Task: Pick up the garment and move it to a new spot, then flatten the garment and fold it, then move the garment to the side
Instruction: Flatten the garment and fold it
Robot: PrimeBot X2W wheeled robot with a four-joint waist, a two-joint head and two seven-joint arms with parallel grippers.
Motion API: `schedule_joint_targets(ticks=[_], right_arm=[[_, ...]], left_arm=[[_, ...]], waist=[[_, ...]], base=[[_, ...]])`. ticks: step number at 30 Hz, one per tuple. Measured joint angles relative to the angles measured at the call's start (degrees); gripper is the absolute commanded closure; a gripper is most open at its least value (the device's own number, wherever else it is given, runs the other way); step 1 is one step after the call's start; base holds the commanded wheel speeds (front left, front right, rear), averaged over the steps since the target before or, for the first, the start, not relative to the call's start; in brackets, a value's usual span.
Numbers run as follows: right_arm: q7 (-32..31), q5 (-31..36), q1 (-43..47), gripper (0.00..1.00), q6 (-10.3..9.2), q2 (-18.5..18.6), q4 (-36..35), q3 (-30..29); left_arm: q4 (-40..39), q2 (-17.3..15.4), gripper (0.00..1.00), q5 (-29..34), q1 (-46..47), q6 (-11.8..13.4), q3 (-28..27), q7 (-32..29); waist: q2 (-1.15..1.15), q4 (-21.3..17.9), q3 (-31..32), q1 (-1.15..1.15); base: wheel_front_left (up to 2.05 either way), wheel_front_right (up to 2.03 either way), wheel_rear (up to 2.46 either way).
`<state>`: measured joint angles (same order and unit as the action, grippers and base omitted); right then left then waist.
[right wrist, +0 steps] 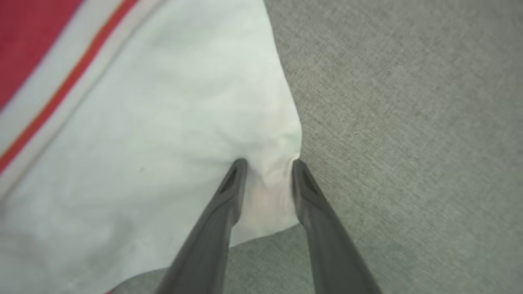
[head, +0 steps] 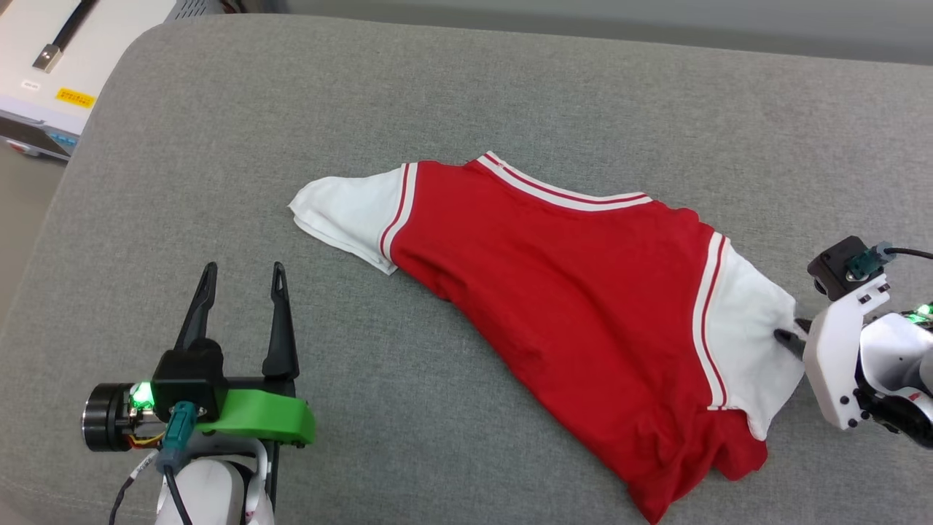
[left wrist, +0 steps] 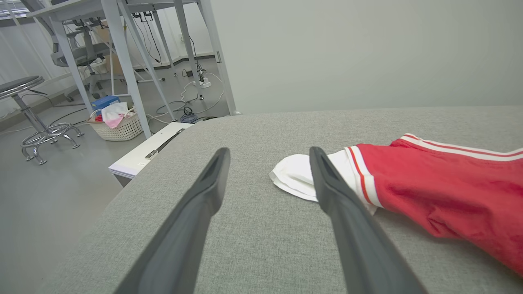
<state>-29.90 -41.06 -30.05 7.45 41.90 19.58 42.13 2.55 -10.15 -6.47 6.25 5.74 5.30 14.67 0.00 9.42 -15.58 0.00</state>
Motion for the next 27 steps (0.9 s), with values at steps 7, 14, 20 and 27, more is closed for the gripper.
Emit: schedule_joint_targets(ticks=[7,14,20,27], right_arm=[[8.2,-1.6,-0.6,1.00,0.09,-0.8,4.2,-0.7],[13.6,-1.8,-0.6,1.00,0.09,1.2,7.3,-4.8],[15.6,-1.5,-0.6,1.00,0.09,1.7,7.5,-6.3],[16.1,-0.5,-0.8,1.00,0.09,1.3,5.3,-6.4]], left_arm=[[1.0,0.2,0.00,0.5,0.2,-1.7,-2.1,0.0],[2.8,-2.0,0.00,0.5,4.2,-5.0,-4.4,0.0],[7.4,-5.6,0.00,0.4,11.4,-9.5,-4.2,0.0],[15.3,-10.9,0.00,-3.9,24.7,-12.8,0.4,-6.5]], waist=[[0.00,-1.9,2.1,0.00],[0.00,-4.0,4.0,0.00],[0.00,-5.6,4.6,0.00],[0.00,-7.1,3.3,0.00]], base=[[0.00,0.00,0.00],[0.00,0.00,0.00],[0.00,0.00,0.00],[0.00,0.00,0.00]])
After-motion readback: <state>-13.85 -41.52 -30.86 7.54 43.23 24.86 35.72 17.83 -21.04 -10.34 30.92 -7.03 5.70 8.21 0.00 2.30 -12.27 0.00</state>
